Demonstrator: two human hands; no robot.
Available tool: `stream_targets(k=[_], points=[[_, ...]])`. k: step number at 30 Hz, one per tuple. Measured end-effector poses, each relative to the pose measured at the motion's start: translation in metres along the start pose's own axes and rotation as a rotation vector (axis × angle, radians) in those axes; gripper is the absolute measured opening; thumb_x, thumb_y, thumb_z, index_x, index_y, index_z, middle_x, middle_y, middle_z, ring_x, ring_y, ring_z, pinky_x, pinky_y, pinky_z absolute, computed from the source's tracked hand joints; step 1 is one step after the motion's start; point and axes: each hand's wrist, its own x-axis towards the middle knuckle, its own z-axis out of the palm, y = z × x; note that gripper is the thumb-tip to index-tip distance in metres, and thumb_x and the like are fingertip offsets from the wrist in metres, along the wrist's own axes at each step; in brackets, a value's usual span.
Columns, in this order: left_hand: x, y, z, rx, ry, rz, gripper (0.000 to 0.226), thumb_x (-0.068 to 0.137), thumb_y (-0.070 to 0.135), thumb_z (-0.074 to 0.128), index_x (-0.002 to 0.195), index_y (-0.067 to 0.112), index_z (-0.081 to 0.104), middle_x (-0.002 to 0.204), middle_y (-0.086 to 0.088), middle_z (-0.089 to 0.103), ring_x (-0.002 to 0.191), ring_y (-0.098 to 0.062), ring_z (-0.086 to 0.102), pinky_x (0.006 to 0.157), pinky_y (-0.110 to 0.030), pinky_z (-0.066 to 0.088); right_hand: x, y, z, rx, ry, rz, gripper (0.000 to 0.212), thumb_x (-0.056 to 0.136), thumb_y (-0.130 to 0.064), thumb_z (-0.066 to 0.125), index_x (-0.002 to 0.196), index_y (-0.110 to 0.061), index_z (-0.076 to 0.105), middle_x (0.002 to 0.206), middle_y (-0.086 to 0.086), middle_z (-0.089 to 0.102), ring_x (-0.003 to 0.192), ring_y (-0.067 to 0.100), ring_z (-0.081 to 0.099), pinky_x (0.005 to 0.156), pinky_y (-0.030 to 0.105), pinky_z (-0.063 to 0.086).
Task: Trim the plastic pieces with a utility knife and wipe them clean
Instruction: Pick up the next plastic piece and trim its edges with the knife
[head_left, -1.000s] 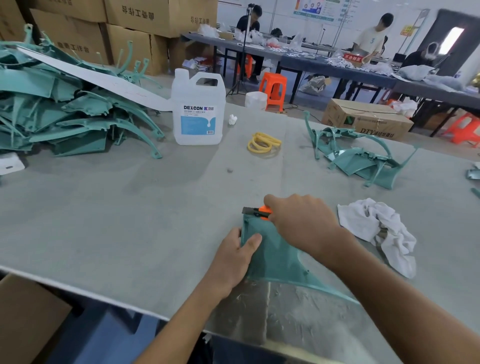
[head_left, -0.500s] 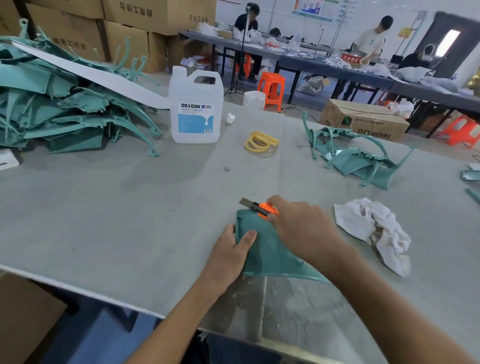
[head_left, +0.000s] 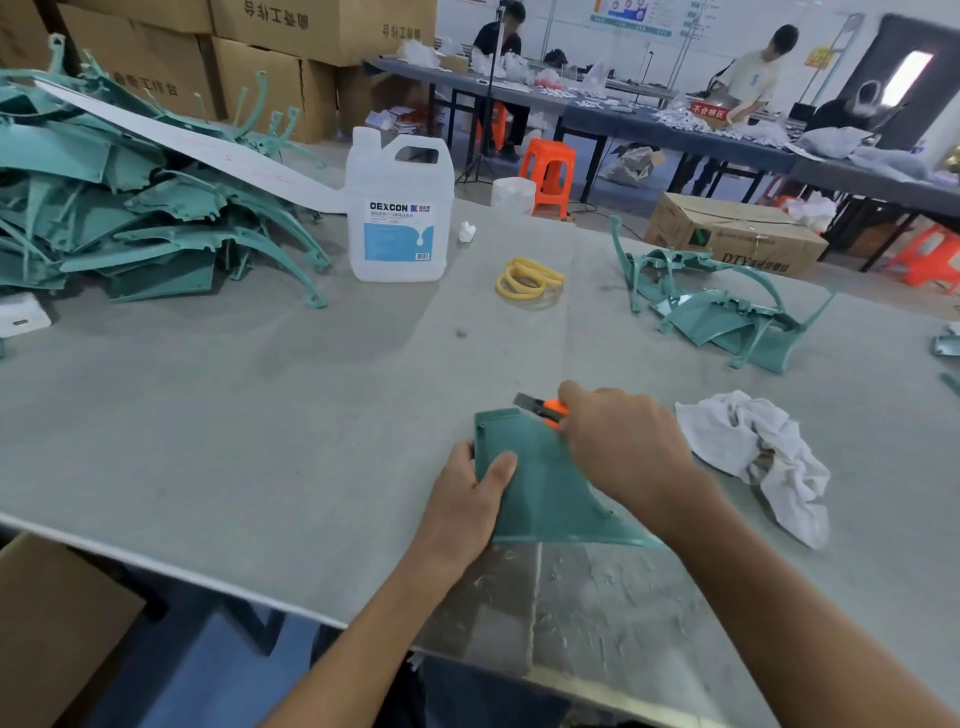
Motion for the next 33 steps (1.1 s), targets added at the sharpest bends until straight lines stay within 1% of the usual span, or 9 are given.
stream_targets(k=[4, 11, 16, 18, 21, 24, 27, 30, 33], points=[[-0.002, -0.002, -0.001, 0.004, -0.025, 0.032, 0.024, 0.096, 0.048, 0.060, 0.107, 0.028, 0.058, 0.103, 0.006, 0.072, 0.090, -0.011, 0.071, 0.075, -0.039, 0.060, -0.005, 0.025, -0.006, -0.021, -0.040, 0.050, 0.008, 0.104, -0.028, 0.042, 0.098, -0.023, 0.040, 0.091, 0.005, 0.062, 0.069, 0.031, 0.048, 0.059, 0.036, 0.032], [-0.004, 0.002, 0.001, 0.022, -0.013, -0.011, 0.020, 0.095, 0.047, 0.062, 0.103, 0.029, 0.059, 0.098, 0.009, 0.072, 0.085, -0.006, 0.070, 0.070, -0.031, 0.059, -0.007, -0.021, -0.002, 0.136, 0.058, -0.119, 0.015, 0.104, -0.040, 0.043, 0.112, -0.029, 0.050, 0.086, -0.001, 0.051, 0.076, 0.034, 0.057, 0.063, 0.038, 0.038], [-0.008, 0.004, -0.002, -0.036, -0.027, 0.009, 0.022, 0.096, 0.047, 0.062, 0.107, 0.028, 0.059, 0.102, 0.005, 0.073, 0.090, -0.013, 0.072, 0.070, -0.036, 0.059, 0.008, 0.018, 0.004, 0.070, -0.013, 0.077, 0.012, 0.104, -0.028, 0.042, 0.111, -0.024, 0.050, 0.098, 0.006, 0.062, 0.087, 0.038, 0.061, 0.069, 0.040, 0.044], [-0.006, 0.007, -0.002, -0.076, -0.045, 0.011, 0.024, 0.095, 0.045, 0.063, 0.110, 0.026, 0.062, 0.104, 0.004, 0.075, 0.092, -0.015, 0.073, 0.079, -0.041, 0.060, 0.003, 0.037, 0.004, 0.243, -0.057, 0.162, 0.021, 0.104, -0.038, 0.042, 0.116, -0.027, 0.054, 0.094, 0.005, 0.065, 0.085, 0.033, 0.061, 0.072, 0.040, 0.050], [-0.006, 0.015, 0.001, -0.152, -0.111, -0.024, 0.022, 0.096, 0.039, 0.065, 0.111, 0.023, 0.066, 0.104, 0.000, 0.076, 0.094, -0.022, 0.074, 0.078, -0.041, 0.060, -0.009, 0.040, 0.007, 0.755, -0.145, 0.234, 0.022, 0.093, -0.053, 0.062, 0.103, -0.033, 0.060, 0.078, 0.000, 0.064, 0.065, 0.021, 0.062, 0.050, 0.033, 0.049], [-0.011, 0.027, 0.003, -0.312, -0.141, -0.129, 0.027, 0.094, 0.039, 0.067, 0.111, 0.018, 0.070, 0.103, -0.002, 0.077, 0.090, -0.025, 0.074, 0.065, -0.033, 0.055, -0.016, 0.039, 0.009, 1.089, -0.137, 0.284, 0.028, 0.084, -0.034, 0.081, 0.099, -0.018, 0.065, 0.062, 0.002, 0.056, 0.048, 0.016, 0.050, 0.043, 0.028, 0.043], [-0.020, 0.040, 0.001, -0.594, -0.132, -0.258, 0.028, 0.081, 0.046, 0.073, 0.088, 0.018, 0.073, 0.074, -0.002, 0.063, 0.058, -0.016, 0.058, 0.047, -0.025, 0.040, -0.016, 0.043, -0.001, 1.244, -0.030, 0.339, 0.024, 0.088, -0.022, 0.079, 0.095, -0.003, 0.066, 0.053, 0.003, 0.050, 0.043, 0.015, 0.047, 0.040, 0.027, 0.042], [-0.032, 0.062, 0.009, -0.672, -0.265, -0.211, 0.033, 0.077, 0.045, 0.075, 0.093, 0.016, 0.072, 0.077, -0.004, 0.067, 0.065, -0.015, 0.062, 0.062, -0.028, 0.050, -0.019, 0.042, -0.016, 1.440, 0.070, 0.405, 0.019, 0.092, -0.021, 0.074, 0.089, -0.006, 0.062, 0.058, 0.004, 0.047, 0.044, 0.012, 0.045, 0.040, 0.024, 0.041], [-0.041, 0.093, 0.012, -0.678, -0.335, -0.112, 0.039, 0.087, 0.045, 0.065, 0.111, 0.016, 0.075, 0.113, -0.010, 0.073, 0.096, -0.024, 0.069, 0.088, -0.042, 0.052, -0.029, 0.029, -0.026, 1.659, 0.097, 0.453, 0.016, 0.093, -0.021, 0.073, 0.090, -0.012, 0.061, 0.065, 0.002, 0.049, 0.046, 0.010, 0.045, 0.040, 0.022, 0.039]])
